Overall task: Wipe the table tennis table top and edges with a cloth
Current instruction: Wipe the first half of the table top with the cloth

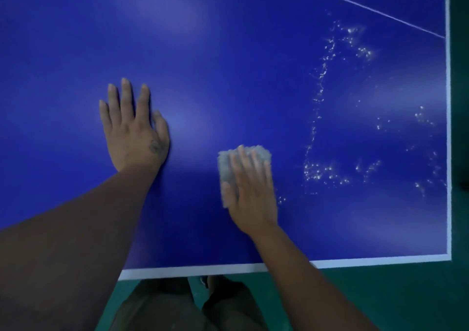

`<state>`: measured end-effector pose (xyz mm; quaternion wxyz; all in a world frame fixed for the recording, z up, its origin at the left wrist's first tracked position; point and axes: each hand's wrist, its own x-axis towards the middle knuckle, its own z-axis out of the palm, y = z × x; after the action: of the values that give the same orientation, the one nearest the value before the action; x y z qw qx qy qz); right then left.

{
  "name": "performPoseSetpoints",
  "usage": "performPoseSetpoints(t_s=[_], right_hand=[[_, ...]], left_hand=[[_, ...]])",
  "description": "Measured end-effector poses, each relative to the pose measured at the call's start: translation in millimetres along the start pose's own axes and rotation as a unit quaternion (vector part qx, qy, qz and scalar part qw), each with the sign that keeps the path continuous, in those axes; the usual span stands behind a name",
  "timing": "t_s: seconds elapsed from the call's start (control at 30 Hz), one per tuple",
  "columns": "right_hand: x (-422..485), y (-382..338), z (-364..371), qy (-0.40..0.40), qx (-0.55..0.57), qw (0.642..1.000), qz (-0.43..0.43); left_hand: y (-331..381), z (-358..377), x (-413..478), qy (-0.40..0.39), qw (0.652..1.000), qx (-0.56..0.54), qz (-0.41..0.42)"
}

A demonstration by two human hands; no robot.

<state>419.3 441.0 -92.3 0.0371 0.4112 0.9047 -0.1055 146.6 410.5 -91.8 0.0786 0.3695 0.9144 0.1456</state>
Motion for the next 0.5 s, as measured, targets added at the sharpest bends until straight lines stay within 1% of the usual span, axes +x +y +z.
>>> performPoseSetpoints(t_s=[0.17, 0.23, 0.3, 0.37, 0.43, 0.5], right_hand=[[33, 79, -26, -0.01, -0.01, 0.992, 0.126], [50, 86, -31, -0.013, -0.006, 0.987, 0.162], [56, 69, -28, -0.011, -0.002, 0.985, 0.174], [43, 34, -19, -0.001, -0.006, 0.991, 0.132], [9, -4, -4, 0.019, -0.024, 0.998, 0.052], [-33, -27, 11, 0.013, -0.014, 1.0, -0.017]], left_hand=[[-5, 2, -32, -0.014, 0.999, 0.037, -0.006], [-3, 5, -59, -0.018, 0.998, 0.052, -0.017], [-1, 7, -85, -0.023, 0.998, 0.056, -0.024], [-2, 8, -103, -0.022, 0.998, 0.054, -0.022], [-8, 9, -120, -0.017, 0.998, 0.055, -0.017], [-12, 9, -139, -0.014, 0.998, 0.057, -0.022]])
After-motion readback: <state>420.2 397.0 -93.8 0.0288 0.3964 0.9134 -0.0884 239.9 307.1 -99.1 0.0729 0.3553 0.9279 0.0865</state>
